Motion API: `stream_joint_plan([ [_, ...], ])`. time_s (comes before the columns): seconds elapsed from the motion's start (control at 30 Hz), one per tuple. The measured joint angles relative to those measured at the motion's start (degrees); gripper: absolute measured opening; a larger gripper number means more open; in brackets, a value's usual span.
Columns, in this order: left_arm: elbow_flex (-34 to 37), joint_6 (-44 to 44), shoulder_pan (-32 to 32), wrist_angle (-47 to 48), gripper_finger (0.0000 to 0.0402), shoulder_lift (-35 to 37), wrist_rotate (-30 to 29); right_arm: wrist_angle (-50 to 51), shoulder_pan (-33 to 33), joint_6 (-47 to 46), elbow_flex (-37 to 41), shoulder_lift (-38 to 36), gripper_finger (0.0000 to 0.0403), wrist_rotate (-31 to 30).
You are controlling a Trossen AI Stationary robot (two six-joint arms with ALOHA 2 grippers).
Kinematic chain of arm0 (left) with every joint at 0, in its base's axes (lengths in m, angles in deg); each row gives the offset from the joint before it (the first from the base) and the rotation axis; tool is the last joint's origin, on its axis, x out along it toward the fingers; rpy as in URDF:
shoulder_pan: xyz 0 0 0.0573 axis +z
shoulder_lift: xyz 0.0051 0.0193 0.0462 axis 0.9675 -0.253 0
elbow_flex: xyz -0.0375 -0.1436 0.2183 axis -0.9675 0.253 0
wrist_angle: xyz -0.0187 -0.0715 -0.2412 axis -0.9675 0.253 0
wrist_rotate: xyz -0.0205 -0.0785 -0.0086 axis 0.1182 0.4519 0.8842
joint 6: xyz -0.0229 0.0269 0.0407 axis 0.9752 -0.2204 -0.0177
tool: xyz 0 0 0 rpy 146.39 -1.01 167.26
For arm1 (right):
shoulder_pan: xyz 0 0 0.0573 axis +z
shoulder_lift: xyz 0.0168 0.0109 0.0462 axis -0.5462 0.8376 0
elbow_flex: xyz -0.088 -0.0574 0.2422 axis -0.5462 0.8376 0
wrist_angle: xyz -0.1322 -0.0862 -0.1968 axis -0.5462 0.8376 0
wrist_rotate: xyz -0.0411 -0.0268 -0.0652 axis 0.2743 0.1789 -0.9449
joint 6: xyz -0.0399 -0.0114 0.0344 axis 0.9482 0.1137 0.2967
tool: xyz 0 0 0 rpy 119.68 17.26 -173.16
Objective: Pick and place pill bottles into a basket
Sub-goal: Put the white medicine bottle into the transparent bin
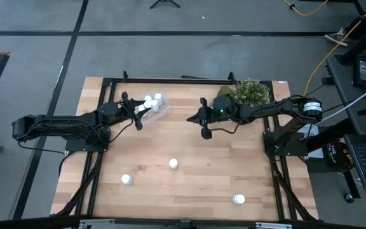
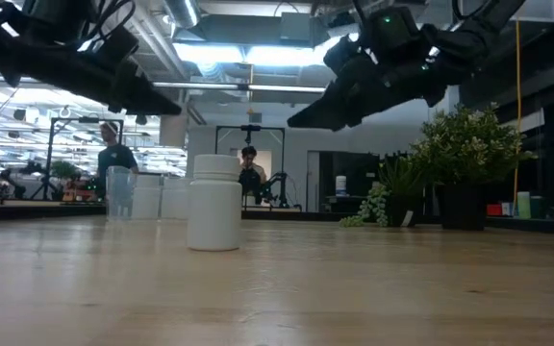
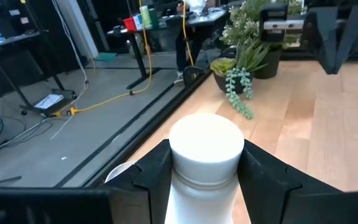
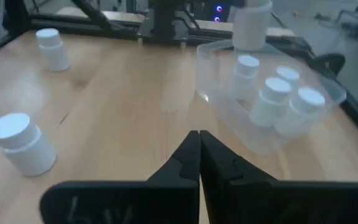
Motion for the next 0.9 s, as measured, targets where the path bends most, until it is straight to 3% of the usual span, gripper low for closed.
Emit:
stream_joint_plan([
  [0.4,3.2,1.9,4.6,-8.4,0.0148,-4.5,1.5,-6.6,0.1,-1.9,3.1,0.0,0.0004,0.0],
  [0.9,3.2,3.9,7.6,-20.2,0.0148,-19.6,7.7,-6.9,0.1,-0.3,3.1,0.0,0.0005,0.0],
])
